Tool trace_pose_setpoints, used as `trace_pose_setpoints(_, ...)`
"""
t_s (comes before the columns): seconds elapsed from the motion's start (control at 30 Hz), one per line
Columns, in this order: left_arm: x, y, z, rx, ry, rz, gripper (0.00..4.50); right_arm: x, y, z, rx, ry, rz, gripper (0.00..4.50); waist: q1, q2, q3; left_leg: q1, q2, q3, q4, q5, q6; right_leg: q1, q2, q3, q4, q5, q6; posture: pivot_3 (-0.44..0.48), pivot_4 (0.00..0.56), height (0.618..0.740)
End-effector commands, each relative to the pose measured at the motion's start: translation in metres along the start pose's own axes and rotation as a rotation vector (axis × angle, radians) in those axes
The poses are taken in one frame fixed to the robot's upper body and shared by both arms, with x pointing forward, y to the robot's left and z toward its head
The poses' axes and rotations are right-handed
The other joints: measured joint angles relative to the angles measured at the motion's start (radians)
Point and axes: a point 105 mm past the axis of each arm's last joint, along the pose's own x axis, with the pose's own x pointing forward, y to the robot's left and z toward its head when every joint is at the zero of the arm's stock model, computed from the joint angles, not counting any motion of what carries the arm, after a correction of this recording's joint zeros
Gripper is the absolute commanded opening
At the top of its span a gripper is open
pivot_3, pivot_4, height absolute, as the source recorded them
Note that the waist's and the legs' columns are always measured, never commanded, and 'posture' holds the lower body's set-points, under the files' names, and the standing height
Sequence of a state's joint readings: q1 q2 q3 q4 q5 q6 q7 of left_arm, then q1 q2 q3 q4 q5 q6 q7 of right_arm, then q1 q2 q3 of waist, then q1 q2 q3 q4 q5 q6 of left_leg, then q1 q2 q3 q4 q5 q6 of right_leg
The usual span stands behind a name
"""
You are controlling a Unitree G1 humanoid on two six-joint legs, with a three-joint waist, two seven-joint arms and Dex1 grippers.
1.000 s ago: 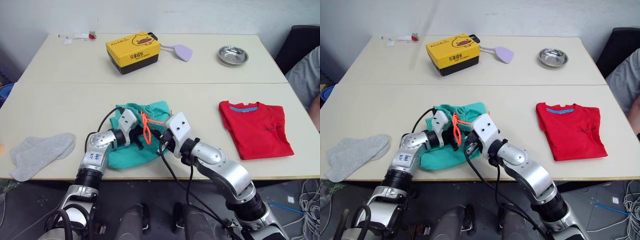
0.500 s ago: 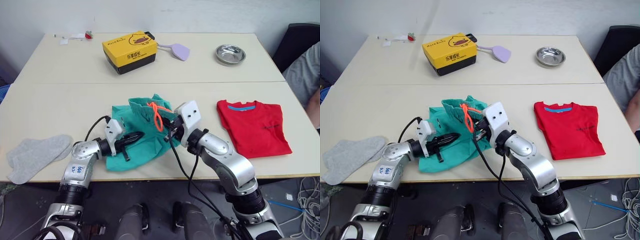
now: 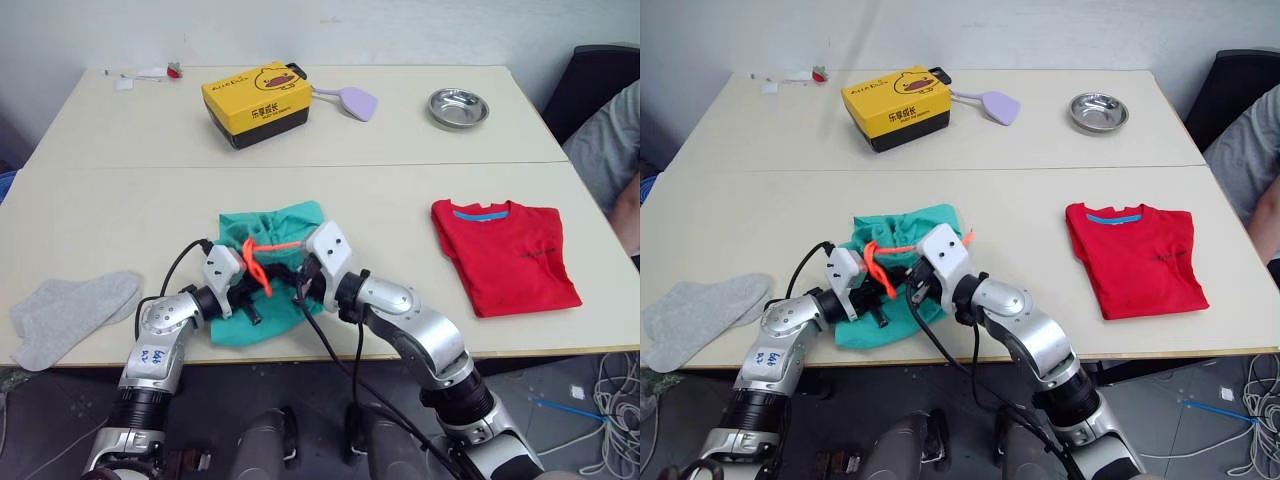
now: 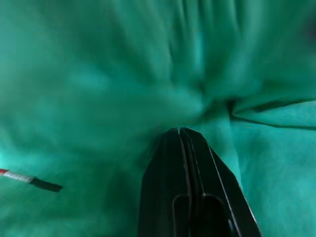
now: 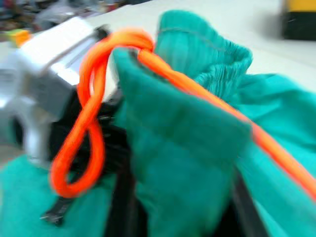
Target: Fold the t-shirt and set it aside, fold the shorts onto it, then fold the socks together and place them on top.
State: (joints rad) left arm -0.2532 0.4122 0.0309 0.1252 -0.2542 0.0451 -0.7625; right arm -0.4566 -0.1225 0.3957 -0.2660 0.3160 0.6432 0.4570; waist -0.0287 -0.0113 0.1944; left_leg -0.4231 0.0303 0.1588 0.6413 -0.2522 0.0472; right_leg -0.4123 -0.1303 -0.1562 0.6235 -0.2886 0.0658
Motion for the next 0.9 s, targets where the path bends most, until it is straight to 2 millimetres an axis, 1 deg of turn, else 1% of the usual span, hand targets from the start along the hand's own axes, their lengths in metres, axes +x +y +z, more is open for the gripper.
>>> trace_pose_setpoints(0.03,-0.007,-0.004,0.008,-0.012,-0.039,-0.029,0.0,-0.016,0.024,0.002,0.078,0.032,0.228,2.12,0.0,0.0,0.0,0.0,0.0,0.0,0.0,0.0,0.0,0.0,0.0,0.0,0.0,0.0,0.0,0.0,0.15,0.74)
trace_pose_setpoints(0.1,-0.015,0.002,0.016,-0.057,-0.079,-0.007,0.0,-0.028,0.02,0.008,0.089,0.018,0.266,2.91,0.001,0.0,0.0,0.0,0.0,0.0,0.0,-0.001,0.001,0.0,0.0,0.0,-0.001,0.0,0.0,0.0,0.15,0.74)
trace_pose_setpoints(0.13,-0.023,0.008,0.02,-0.106,-0.103,0.011,0.0,-0.037,0.017,0.011,0.104,-0.002,0.287,3.27,0.001,0.0,0.0,0.0,0.0,0.0,0.0,-0.002,0.003,0.0,-0.001,0.0,-0.001,0.0,0.0,0.0,0.15,0.74)
trace_pose_setpoints(0.17,-0.03,0.009,0.022,-0.129,-0.108,0.0,0.0,-0.045,0.014,0.014,0.116,-0.017,0.301,3.61,0.002,0.0,0.0,0.0,0.0,-0.001,0.0,-0.003,0.005,0.0,-0.001,0.0,-0.001,0.0,0.0,0.0,0.15,0.74)
trace_pose_setpoints(0.23,-0.038,0.006,0.025,-0.148,-0.096,-0.041,0.0,-0.057,0.012,0.014,0.144,-0.023,0.332,3.61,0.0,0.0,0.0,0.0,0.0,-0.002,0.0,-0.003,0.005,0.0,0.0,-0.001,-0.001,0.0,0.0,0.0,0.15,0.74)
trace_pose_setpoints(0.37,-0.059,-0.003,0.021,-0.123,0.037,-0.143,0.0,-0.083,0.003,0.02,0.227,-0.066,0.354,3.61,0.001,0.0,0.001,0.0,0.0,-0.001,-0.003,-0.003,0.004,0.0,0.0,-0.001,-0.003,0.0,0.0,0.0,0.15,0.74)
trace_pose_setpoints(0.47,-0.075,-0.002,0.023,-0.117,0.108,-0.169,0.0,-0.094,-0.01,0.026,0.235,-0.091,0.328,3.61,0.002,0.001,0.001,0.0,0.0,-0.001,-0.004,-0.003,0.004,0.0,-0.001,0.0,-0.004,0.0,-0.001,0.0,0.15,0.74)
trace_pose_setpoints(0.5,-0.081,0.0,0.024,-0.11,0.134,-0.172,0.0,-0.095,-0.015,0.029,0.218,-0.111,0.309,3.44,0.002,0.001,0.001,0.0,0.0,-0.001,-0.004,-0.003,0.004,-0.001,-0.001,0.0,-0.004,0.0,-0.001,0.0,0.15,0.74)
trace_pose_setpoints(0.57,-0.096,0.003,0.034,-0.068,0.142,-0.208,0.0,-0.099,-0.025,0.036,0.188,-0.145,0.29,2.99,0.0,0.001,0.001,0.0,0.0,-0.001,-0.007,-0.003,0.003,-0.001,-0.001,0.0,-0.005,-0.001,-0.001,0.0,0.15,0.74)
trace_pose_setpoints(0.63,-0.107,0.014,0.043,-0.03,0.145,-0.183,0.0,-0.096,-0.037,0.039,0.121,-0.163,0.236,2.3,0.002,0.001,0.002,0.0,0.0,-0.001,-0.01,-0.002,0.002,-0.002,0.0,0.0,-0.005,-0.001,-0.002,0.0,0.15,0.74)
trace_pose_setpoints(0.7,-0.116,0.019,0.054,-0.052,0.133,-0.186,0.0,-0.093,-0.043,0.037,0.029,-0.144,0.21,1.57,0.001,0.001,0.002,0.0,0.0,-0.001,-0.012,-0.001,0.0,-0.004,0.0,0.0,-0.005,-0.002,-0.003,0.0,0.15,0.74)
trace_pose_setpoints(0.77,-0.117,0.013,0.071,-0.106,0.099,-0.241,0.0,-0.088,-0.044,0.03,-0.043,-0.107,0.209,0.81,0.001,0.002,0.002,0.0,-0.001,-0.001,-0.013,0.001,-0.003,-0.004,0.0,-0.001,-0.005,-0.002,-0.004,0.0,0.15,0.74)
trace_pose_setpoints(0.83,-0.114,0.007,0.077,-0.115,0.102,-0.293,0.0,-0.079,-0.05,0.023,-0.109,-0.087,0.178,0.07,0.001,0.002,0.002,0.0,-0.001,0.0,-0.013,0.002,-0.006,-0.004,0.0,-0.001,-0.005,-0.002,-0.004,0.0,0.15,0.74)
trace_pose_setpoints(0.87,-0.11,0.006,0.079,-0.108,0.097,-0.31,0.0,-0.074,-0.053,0.019,-0.145,-0.08,0.16,0.03,0.001,0.002,0.002,0.0,-0.001,0.0,-0.013,0.002,-0.006,-0.004,0.0,-0.001,-0.005,-0.002,-0.004,0.0,0.15,0.74)
trace_pose_setpoints(0.9,-0.098,0.006,0.083,-0.095,0.067,-0.317,0.0,-0.066,-0.056,0.015,-0.195,-0.072,0.138,0.03,0.001,0.001,0.002,0.0,-0.001,0.001,-0.013,0.002,-0.006,-0.004,0.0,-0.001,-0.005,-0.002,-0.004,0.0,0.15,0.74)
